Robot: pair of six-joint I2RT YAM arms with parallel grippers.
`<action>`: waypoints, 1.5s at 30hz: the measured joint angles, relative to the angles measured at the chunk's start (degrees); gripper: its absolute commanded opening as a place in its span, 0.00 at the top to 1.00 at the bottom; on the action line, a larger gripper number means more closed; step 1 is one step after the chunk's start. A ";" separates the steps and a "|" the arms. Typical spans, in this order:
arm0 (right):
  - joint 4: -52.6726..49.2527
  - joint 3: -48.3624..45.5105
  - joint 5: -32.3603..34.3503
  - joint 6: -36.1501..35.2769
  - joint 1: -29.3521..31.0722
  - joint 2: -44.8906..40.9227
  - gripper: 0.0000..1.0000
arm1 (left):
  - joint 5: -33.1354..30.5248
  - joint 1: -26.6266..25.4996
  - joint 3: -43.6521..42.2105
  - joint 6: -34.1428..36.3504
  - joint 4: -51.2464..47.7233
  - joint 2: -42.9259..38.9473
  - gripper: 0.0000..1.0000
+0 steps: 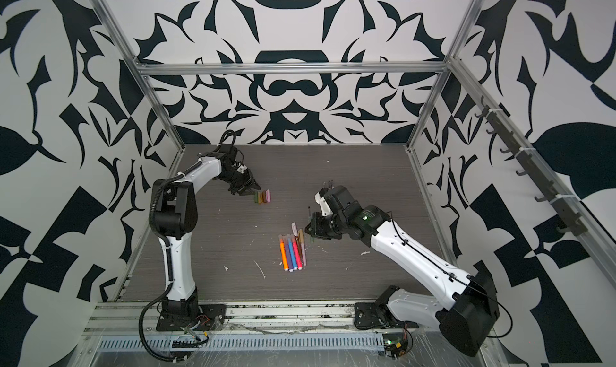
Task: Open the pen caps
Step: 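Set the uncapped green pen beside the tan pens and raise both grippers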
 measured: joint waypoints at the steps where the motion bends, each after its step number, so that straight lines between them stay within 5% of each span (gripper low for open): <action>1: -0.02 0.00 0.00 -0.04 0.00 0.04 1.00 | 0.02 0.00 0.00 0.00 0.04 0.04 0.65; 10: -1.05 1.01 -0.28 -0.87 -0.92 0.66 1.00 | 0.24 0.00 0.22 -0.46 0.22 1.27 0.65; 15: -4.66 6.62 -3.72 -6.16 -9.99 6.08 1.00 | 0.07 0.00 0.11 -1.03 0.79 -0.28 0.59; 21: -5.86 15.47 -5.25 -14.43 -23.41 19.82 1.00 | 0.50 0.02 -7.26 -3.56 5.09 -14.01 0.56; 27: -7.13 27.04 0.13 -25.05 -30.49 37.88 1.00 | 3.30 0.02 -16.28 -8.04 9.22 -28.39 0.56; 35: -9.86 41.07 0.79 -40.89 -32.24 55.67 1.00 | 3.87 0.11 -22.75 -11.50 8.33 -38.49 0.55; 45: -8.57 42.14 -3.45 -43.23 -33.94 60.50 1.00 | 3.39 2.51 -22.84 -11.76 5.92 -44.13 0.54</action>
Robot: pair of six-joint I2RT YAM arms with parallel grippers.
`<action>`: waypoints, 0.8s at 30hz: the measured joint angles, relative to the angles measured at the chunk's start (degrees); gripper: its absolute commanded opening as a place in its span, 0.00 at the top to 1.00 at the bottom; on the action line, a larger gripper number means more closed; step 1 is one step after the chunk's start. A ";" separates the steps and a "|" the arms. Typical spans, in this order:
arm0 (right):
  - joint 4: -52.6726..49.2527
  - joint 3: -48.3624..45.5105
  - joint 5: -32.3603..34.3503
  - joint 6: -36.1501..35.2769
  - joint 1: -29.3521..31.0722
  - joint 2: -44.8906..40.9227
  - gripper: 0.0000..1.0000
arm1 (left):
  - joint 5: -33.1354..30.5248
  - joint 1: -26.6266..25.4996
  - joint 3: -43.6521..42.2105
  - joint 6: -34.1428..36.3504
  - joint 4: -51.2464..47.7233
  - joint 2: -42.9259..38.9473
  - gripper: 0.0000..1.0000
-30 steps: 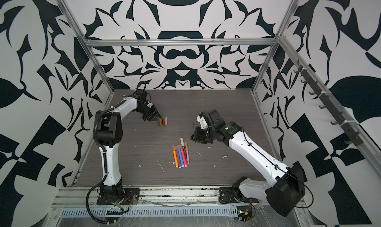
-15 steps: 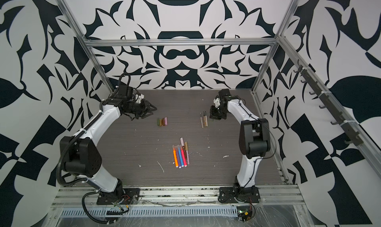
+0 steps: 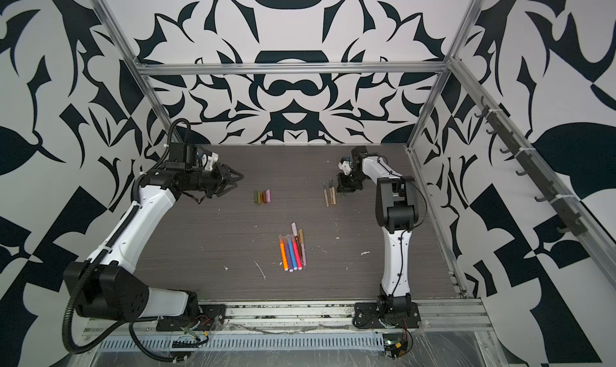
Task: Open the pen caps
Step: 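Set the uncapped green pen beside the tan pens and raise both grippers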
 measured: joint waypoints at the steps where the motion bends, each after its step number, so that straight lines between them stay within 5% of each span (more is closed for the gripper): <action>1: 0.46 -0.79 -0.26 0.07 -0.13 -0.22 1.00 | 0.00 0.17 0.02 0.09 -0.28 0.33 0.54; 7: 1.33 -4.22 -2.14 0.63 -0.66 -1.49 0.96 | 0.31 0.52 1.84 0.72 -1.90 4.00 0.54; 16: 2.86 -4.98 -5.05 1.79 -0.76 -1.64 0.75 | 0.66 0.68 4.94 1.11 -2.01 6.67 0.54; 24: 4.07 -4.98 -7.32 3.15 -1.44 -1.64 0.73 | 0.79 0.72 5.14 1.53 -2.25 6.67 0.53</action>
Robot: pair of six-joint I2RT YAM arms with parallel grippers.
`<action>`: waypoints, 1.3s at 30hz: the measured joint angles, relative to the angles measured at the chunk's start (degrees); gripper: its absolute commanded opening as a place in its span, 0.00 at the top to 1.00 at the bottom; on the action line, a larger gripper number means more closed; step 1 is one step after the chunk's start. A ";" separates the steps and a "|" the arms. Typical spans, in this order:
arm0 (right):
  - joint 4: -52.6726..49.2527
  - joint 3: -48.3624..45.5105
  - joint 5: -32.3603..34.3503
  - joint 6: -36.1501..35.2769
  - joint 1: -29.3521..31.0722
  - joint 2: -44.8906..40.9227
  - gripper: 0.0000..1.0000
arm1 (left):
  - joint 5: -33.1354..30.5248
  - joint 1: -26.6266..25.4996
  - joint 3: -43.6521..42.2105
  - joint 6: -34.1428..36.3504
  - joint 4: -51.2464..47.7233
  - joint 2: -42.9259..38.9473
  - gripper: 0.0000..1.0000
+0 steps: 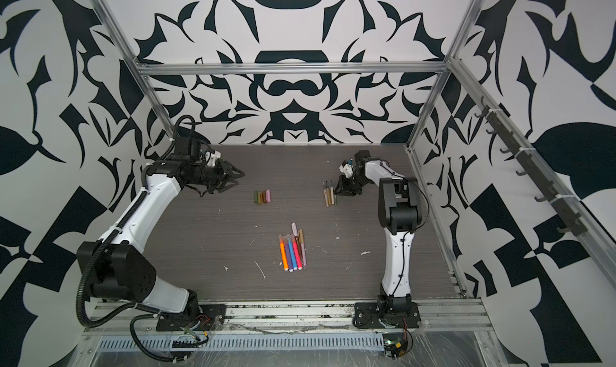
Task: Open the pen caps
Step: 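Set the uncapped green pen beside the tan pens and raise both grippers, then move the right gripper to the pink pen with tan cap and grasp it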
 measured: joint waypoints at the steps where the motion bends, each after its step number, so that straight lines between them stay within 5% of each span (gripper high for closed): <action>1: 0.07 0.00 -0.17 0.09 -0.04 0.00 0.73 | 0.02 0.00 0.00 0.00 0.00 0.00 0.53; 12: 1.46 -1.31 -1.53 2.38 -0.24 -1.73 0.76 | 0.07 0.00 0.00 -0.04 -0.11 -0.07 0.53; 19: 4.98 -13.49 0.90 7.08 2.16 -16.00 0.76 | 0.37 -0.48 -2.93 -1.84 1.40 -0.66 0.53; 22: 5.60 -20.28 3.58 8.37 9.33 -23.30 0.77 | -0.02 -1.90 -4.70 -2.86 2.19 -0.57 0.53; 30: 10.78 -42.49 14.43 22.84 43.47 -40.39 0.77 | -1.70 -9.07 -5.07 -4.74 4.35 2.49 0.53; 34: 10.78 -44.89 21.16 29.35 50.40 -41.27 0.77 | -2.16 -9.90 -5.07 -5.64 4.50 3.15 0.53; 39: 10.95 -45.16 26.67 33.77 51.67 -41.27 0.77 | -2.84 -10.86 -5.05 -6.12 4.55 3.19 0.53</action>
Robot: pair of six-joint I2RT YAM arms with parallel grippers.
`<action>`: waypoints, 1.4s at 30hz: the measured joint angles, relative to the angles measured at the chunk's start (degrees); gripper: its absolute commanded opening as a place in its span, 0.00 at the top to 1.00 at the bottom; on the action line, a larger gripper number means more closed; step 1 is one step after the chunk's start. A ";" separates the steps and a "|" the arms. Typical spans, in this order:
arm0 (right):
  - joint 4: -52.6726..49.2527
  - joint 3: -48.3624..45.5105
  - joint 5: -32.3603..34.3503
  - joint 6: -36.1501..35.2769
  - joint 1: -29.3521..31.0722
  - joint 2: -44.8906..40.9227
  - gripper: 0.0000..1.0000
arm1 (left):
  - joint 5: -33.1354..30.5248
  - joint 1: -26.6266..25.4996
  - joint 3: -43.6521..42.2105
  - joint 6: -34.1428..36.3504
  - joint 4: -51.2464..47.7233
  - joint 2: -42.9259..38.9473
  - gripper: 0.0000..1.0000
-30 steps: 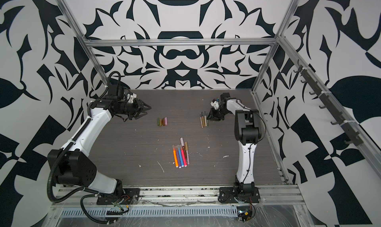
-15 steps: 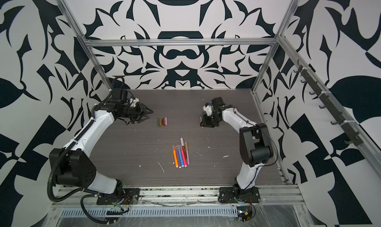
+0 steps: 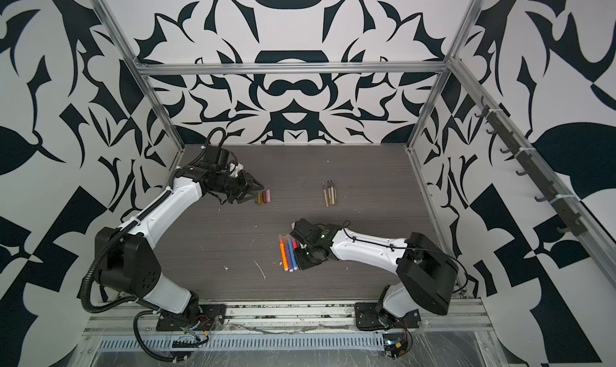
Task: Open the pen caps
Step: 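Move the right gripper to the pink pen with tan cap and grasp it, then lift the pink pen toward the left gripper with the right gripper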
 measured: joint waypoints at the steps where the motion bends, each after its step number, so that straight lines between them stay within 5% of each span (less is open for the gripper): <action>1: 0.00 0.00 0.66 0.37 0.00 0.02 0.77 | -0.11 -0.13 0.00 -0.09 0.00 0.02 0.53; 22: -1.99 4.42 2.01 1.88 -1.07 9.42 0.83 | -0.57 -0.72 0.02 -0.96 -0.04 0.17 0.51; 30: -5.33 4.68 2.80 1.88 -5.35 9.88 0.80 | -0.31 -1.03 0.79 -1.01 -0.24 0.17 0.51; 36: -6.34 4.68 2.32 0.39 -8.26 9.86 0.67 | -0.28 -2.25 1.07 -1.31 0.13 0.17 0.51; 42: -6.84 4.94 0.33 -3.21 -10.49 10.01 0.72 | -0.20 -3.50 1.07 -2.27 1.38 0.17 0.50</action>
